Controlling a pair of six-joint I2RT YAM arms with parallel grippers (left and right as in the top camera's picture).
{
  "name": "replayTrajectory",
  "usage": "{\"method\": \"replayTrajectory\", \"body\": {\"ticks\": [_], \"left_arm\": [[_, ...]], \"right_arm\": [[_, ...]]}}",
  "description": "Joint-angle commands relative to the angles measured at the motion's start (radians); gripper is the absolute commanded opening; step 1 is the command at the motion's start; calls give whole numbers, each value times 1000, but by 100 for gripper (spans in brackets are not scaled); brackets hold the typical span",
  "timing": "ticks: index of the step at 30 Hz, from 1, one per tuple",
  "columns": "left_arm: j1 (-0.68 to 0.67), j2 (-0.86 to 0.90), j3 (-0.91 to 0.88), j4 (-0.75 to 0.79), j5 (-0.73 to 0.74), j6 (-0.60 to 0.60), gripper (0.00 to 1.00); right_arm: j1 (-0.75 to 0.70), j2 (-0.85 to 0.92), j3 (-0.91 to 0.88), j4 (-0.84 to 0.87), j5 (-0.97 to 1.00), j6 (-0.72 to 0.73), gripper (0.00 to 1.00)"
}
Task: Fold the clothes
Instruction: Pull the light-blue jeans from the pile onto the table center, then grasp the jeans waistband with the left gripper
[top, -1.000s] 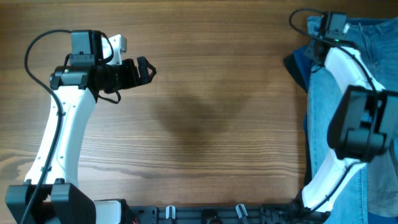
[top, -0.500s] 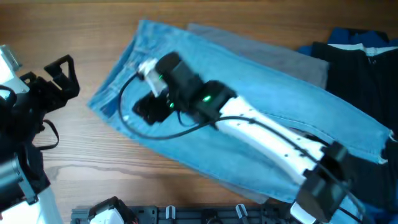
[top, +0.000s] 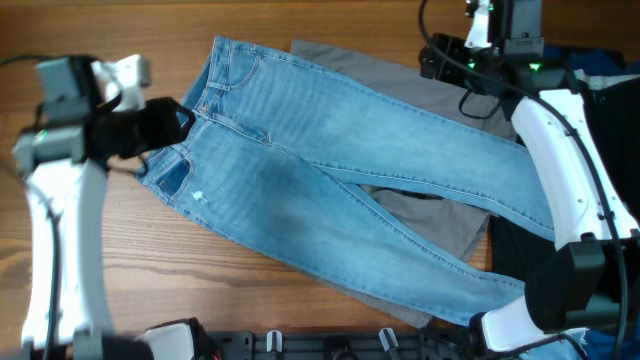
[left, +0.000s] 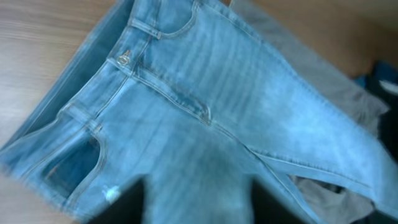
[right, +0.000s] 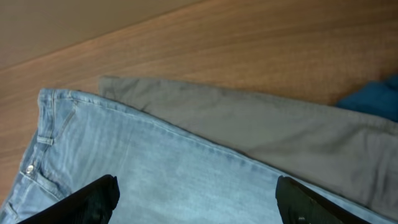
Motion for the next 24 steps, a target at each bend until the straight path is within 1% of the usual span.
{"method": "replayTrajectory", "body": {"ticks": [1,2,3,4,5,6,8,10,14,15,16,17,19,20,21,24], "left_arm": [[-73,230,1,106,-11,42,45],[-78,307,1,163,-11,41,55],[-78,377,1,229,-15,42,75],[-78,428,1,284,-38,42,82],[-77,477,1,340,-105,42,89],[-74,512,1,385,-185,42,100],[-64,545,1,447,-246,43,100],[-46,603,1,519,-254,82,100],[-43,712,1,501,-248,94,100],[-47,729,1,482,-237,94,98],[-50,735,1,446,-201,94,89],[-51,735,1,422,-171,94,70],[-51,734,1,383,-99,95,37],[-51,733,1,348,-54,95,15],[-50,729,1,328,-46,95,4],[-29,692,23,241,-47,95,4]], "right_arm": [[-12,17,10,-52,-65,6,86],[-10,17,9,-71,-64,5,86],[-10,17,8,-86,-65,5,88],[-10,17,8,-93,-64,5,90],[-10,18,8,-100,-65,5,91],[-10,18,8,-107,-65,5,91],[-10,18,8,-117,-65,5,92],[-10,18,8,-121,-65,5,92],[-10,18,8,-123,-65,6,92],[-10,18,8,-124,-65,6,92],[-10,18,8,-123,-65,7,93],[-10,18,8,-122,-65,8,93],[-10,18,8,-111,-64,8,92],[-10,18,8,-108,-64,8,92],[-10,18,8,-108,-64,8,93],[-10,18,8,-104,-49,5,93]]}}
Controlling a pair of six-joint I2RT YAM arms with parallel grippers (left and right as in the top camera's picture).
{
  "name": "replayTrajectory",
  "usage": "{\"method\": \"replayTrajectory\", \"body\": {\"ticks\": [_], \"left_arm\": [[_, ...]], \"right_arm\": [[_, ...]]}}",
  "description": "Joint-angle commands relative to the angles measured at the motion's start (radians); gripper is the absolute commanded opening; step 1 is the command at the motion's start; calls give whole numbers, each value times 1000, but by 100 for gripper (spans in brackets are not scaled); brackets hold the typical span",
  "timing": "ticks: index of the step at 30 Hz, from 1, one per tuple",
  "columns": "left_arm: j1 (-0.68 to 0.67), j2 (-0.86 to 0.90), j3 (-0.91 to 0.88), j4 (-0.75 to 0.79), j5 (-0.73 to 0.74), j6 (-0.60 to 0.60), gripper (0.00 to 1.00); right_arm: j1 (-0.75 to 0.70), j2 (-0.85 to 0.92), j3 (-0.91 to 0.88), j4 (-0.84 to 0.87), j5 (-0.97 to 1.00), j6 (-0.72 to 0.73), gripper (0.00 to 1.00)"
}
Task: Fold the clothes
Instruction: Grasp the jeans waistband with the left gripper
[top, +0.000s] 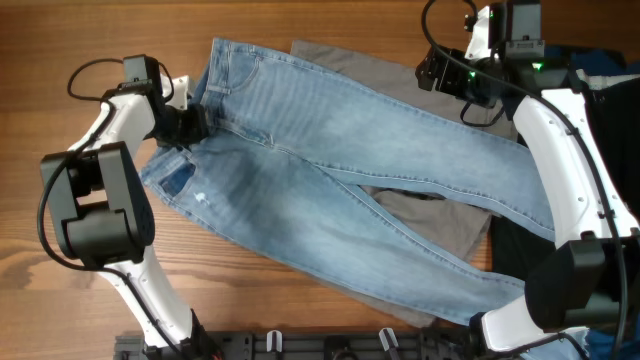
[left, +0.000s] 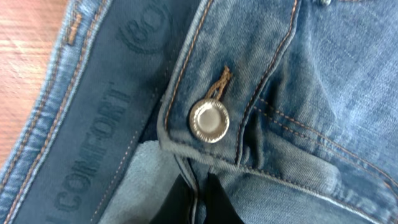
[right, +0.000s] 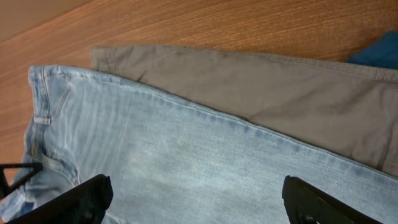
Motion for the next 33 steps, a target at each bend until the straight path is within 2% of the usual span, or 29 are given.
{"method": "replayTrajectory", "body": {"ticks": [1,2,3,4,5,6,7,9,14,16,18,19,22,23,24,25,28,30,31,33], "left_arm": [[31,-16,7,-129,63,2,4],[45,-34,12,-137,63,1,4],[67,-58,13,-128,64,1,21],[89,-72,13,-99,64,2,40],[103,-73,13,-68,64,10,70],[111,-67,12,-42,64,28,88],[115,-58,12,-16,64,35,98],[113,-29,11,23,64,55,100],[113,87,11,19,68,80,100],[103,109,11,-28,155,81,98],[73,109,11,-71,190,99,84],[56,109,11,-93,192,123,82],[-11,109,10,-138,152,184,59],[-28,109,10,-143,126,181,47],[-37,109,10,-148,116,181,32],[-40,107,13,-173,99,180,4],[0,71,93,-384,-14,117,4],[51,17,160,-513,-72,72,4],[77,-13,180,-542,-70,67,4],[111,-82,185,-525,-33,68,4]], "right_arm": [[5,13,8,7,0,2,92],[5,13,8,6,0,2,92],[5,13,8,6,0,2,92],[5,13,8,5,0,2,93],[5,13,8,5,0,2,92],[5,13,8,4,0,2,93],[5,13,8,0,-1,2,93],[5,13,8,-6,0,2,93],[5,13,8,-17,-1,5,93],[5,13,8,-18,-2,6,93],[5,13,8,-16,-1,12,93],[5,13,8,-16,-1,13,92],[5,13,8,-17,-5,32,92],[5,13,8,-17,-5,40,92],[5,13,8,-17,-10,42,93],[5,13,8,-17,-8,54,92],[5,13,8,-8,5,47,91],[5,25,6,31,42,-56,77],[5,42,1,55,94,-105,74],[3,120,1,121,264,-137,81]]}}
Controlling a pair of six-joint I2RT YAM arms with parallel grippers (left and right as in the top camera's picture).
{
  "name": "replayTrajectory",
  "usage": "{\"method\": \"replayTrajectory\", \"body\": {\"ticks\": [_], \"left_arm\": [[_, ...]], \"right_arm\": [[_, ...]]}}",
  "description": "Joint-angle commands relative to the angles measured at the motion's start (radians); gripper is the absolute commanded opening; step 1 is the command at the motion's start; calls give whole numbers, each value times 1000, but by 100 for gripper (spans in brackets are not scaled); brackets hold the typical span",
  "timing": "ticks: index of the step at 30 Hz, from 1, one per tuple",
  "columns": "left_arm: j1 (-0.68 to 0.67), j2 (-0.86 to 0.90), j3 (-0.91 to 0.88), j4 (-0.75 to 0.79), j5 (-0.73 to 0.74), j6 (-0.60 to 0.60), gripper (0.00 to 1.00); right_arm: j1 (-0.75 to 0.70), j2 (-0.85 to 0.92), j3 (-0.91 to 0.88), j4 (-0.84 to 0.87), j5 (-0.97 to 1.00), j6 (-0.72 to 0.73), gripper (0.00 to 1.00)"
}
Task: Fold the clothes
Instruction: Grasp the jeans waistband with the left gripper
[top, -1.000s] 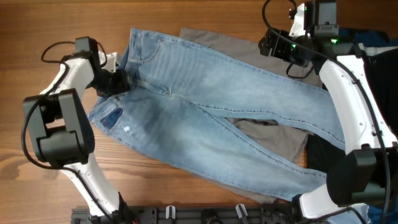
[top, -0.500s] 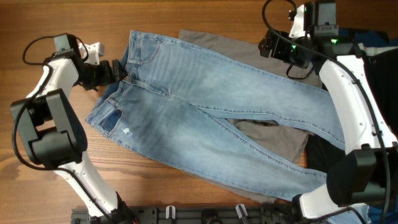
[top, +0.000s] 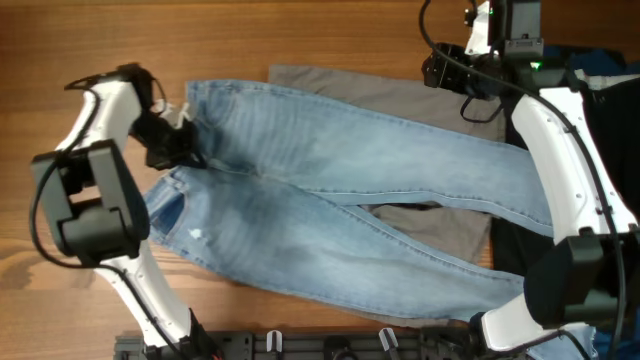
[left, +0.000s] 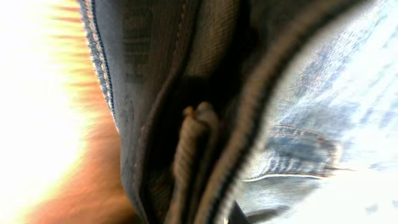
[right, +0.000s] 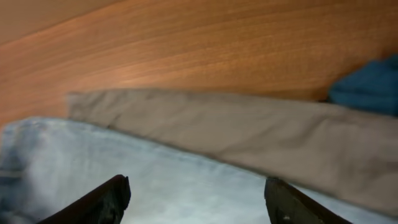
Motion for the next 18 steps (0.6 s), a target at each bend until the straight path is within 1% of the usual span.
{"method": "replayTrajectory", "body": {"ticks": [1,2,3,4,7,10,11,13,15,16,18], "left_arm": [[55,-120,37,18,-40,-31,4],[55,-129,37,18,-42,-31,4],[55,-132,37,13,-42,-31,4],[58,-132,37,1,-60,-31,4],[59,-132,37,-5,-75,-31,4],[59,-132,37,5,-75,-23,4],[59,-132,37,10,-75,-23,4],[59,-132,37,22,-75,-23,4],[59,-132,37,26,-75,-23,4],[59,-132,37,29,-75,-23,4],[59,-132,37,29,-75,-23,4]], "right_arm": [[1,141,1,106,219,-128,81],[-1,192,1,170,218,-188,86],[-2,240,1,223,219,-230,88],[-2,306,1,285,206,-270,87],[0,434,1,389,46,-477,88],[0,503,1,449,9,-607,90],[0,510,1,441,-50,-658,90],[1,512,1,372,-217,-778,83],[3,512,1,291,-290,-782,75],[3,512,1,248,-344,-808,72],[3,512,1,181,-422,-897,69]]}}
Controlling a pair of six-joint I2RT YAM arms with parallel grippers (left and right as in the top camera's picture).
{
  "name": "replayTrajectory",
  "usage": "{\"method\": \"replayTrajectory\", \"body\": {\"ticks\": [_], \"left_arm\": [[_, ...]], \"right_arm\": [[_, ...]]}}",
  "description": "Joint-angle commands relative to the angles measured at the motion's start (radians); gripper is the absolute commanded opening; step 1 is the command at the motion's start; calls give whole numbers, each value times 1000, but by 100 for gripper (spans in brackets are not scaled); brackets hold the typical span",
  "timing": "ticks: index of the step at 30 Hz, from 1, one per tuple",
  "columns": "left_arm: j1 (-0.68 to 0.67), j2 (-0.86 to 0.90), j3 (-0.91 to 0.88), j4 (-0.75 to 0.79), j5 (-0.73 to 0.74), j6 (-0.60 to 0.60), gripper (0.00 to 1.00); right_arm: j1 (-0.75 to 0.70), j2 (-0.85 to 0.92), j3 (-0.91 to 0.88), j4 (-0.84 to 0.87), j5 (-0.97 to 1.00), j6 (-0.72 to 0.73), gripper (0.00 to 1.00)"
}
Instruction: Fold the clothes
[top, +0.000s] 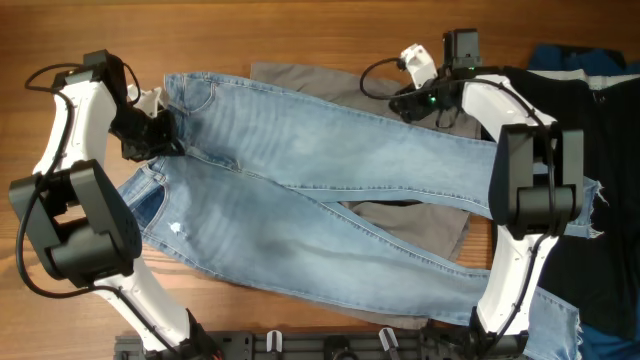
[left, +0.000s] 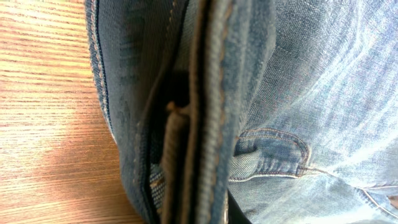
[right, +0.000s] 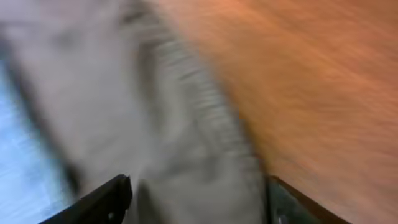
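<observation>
Light blue jeans (top: 300, 170) lie spread across the table, legs pointing right. My left gripper (top: 152, 137) is shut on their waistband at the left end. In the left wrist view the bunched waistband (left: 205, 93) fills the frame, and one dark finger (left: 236, 214) shows at the bottom. A grey garment (top: 300, 78) lies under the jeans. My right gripper (top: 408, 100) is open, low over that garment's far edge. The right wrist view is blurred, with grey cloth (right: 186, 124) between the spread fingers (right: 106, 199).
A black garment (top: 600, 130) covers the right side, with dark blue cloth (top: 570, 55) behind it and pale denim (top: 555, 320) at the front right corner. A dark rack (top: 330, 345) runs along the front edge. Bare wood (top: 60, 260) shows at the left.
My right gripper has moved from high at the back right to low over the grey garment's far edge, still open. The left gripper and the waistband have shifted a little further left and back.
My left gripper first hovered over the waistband at the left. It then sat at the waistband by the button. After that it was shut on the waistband, with the jeans shifted left. My right gripper stayed open at the back right, and now is low over the grey garment.
</observation>
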Motion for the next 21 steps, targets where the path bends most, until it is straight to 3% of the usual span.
{"method": "replayTrajectory", "body": {"ticks": [1,2,4,6,8,10,12,14,15,18,19,21], "left_arm": [[10,-27,20,11,-24,-6,4],[10,-27,20,12,-24,-6,4],[10,-27,20,14,-25,-6,4],[11,-28,20,10,-25,-6,4],[21,-42,39,-42,-62,-5,4],[44,-64,75,-80,-108,-5,4],[86,-89,79,-79,-127,-1,4],[121,-90,78,-83,-127,21,4],[137,-90,78,-82,-127,25,4],[140,-90,78,-70,-126,24,4],[140,-90,78,-69,-126,24,4],[140,-90,78,-68,-126,24,8]], "right_arm": [[5,19,-13,-78,-160,-138,61],[5,19,-13,-73,-154,-137,50],[0,17,-4,-26,-140,-18,4],[-28,-7,40,39,-70,308,4],[-81,-61,128,14,-19,528,4],[-146,-133,221,-58,50,579,4],[-279,-256,359,-186,354,580,4],[-436,-341,442,-231,518,581,4],[-578,-389,470,-224,535,611,4],[-797,-414,512,-221,415,632,5],[-835,-414,516,-224,357,628,27],[-902,-417,516,-254,265,624,45]]}}
